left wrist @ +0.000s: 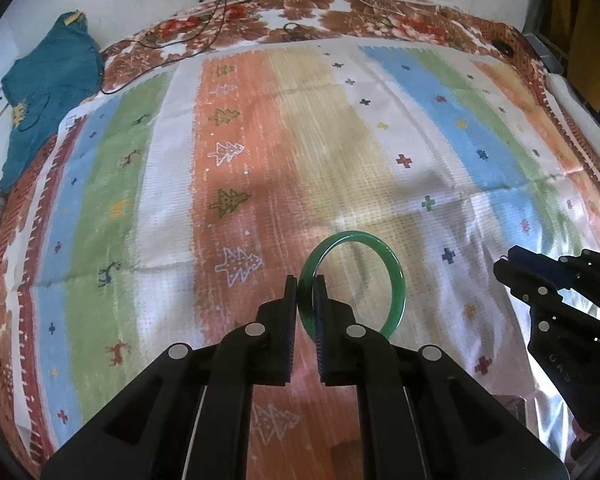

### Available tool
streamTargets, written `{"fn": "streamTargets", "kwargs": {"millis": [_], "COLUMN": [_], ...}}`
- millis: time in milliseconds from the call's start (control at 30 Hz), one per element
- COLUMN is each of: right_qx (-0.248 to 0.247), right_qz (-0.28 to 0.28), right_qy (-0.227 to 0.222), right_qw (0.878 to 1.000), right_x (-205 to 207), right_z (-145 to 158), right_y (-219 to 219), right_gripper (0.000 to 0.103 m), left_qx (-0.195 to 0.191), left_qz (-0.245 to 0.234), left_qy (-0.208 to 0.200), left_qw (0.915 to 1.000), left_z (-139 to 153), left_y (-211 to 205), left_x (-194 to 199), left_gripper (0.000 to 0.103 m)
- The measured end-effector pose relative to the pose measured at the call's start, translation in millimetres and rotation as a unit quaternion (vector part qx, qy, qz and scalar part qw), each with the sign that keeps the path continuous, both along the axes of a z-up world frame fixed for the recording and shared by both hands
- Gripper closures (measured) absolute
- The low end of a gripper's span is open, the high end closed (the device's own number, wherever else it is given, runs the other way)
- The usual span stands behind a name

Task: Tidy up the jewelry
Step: 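Carry the bangle and charm to the silver tin and release both into it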

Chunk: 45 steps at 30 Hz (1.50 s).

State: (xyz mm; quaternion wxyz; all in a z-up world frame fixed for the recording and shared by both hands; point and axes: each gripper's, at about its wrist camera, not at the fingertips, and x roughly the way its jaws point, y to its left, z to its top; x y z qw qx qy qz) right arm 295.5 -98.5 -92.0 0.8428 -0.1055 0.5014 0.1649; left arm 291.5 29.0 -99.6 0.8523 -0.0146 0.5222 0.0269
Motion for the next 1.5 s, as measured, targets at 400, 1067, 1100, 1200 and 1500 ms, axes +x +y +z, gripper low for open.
{"fn": "streamTargets", "kwargs": {"millis": [400,1067,1100,1200,1500], "right_qx": [0.018,0.042,0.045,0.052,0.057], "right_qz": [0.005,0.015,0.017,0.023,0.041], "right_qy": [-0.020,-0.024,-0.025,-0.027,-0.033], "right_qw": [1.000,0.999,0.999,0.998,0.997], "right_x": [-22.6,-59.8,-62.7,-70.9,-96.9], "right_z": [25.8,45.3,47.3,52.3,60.7], "right_y": [-7.4,-14.3,-14.6,-15.4,-13.9], "right_gripper": [0.087,0.087,0.087,0.087,0.087], "left_qx": [0.020,-0.003,-0.003,-0.010,-0.021], "left_qz": [-0.005,-0.022,-0.022,-0.021,-0.020], "left_qy": [-0.019,-0.068,-0.069,-0.071,-0.079], "left_qw": [0.9996,0.9974,0.9974,0.9972,0.9965], "left_z": [20.8,64.9,65.7,67.2,75.1], "left_y": [-8.1,-28.8,-28.3,-27.0,-27.6], "left_x": [-40.7,-85.8,-87.4,-93.8,-115.9], "left_gripper": [0.095,0.095,0.095,0.095,0.095]}}
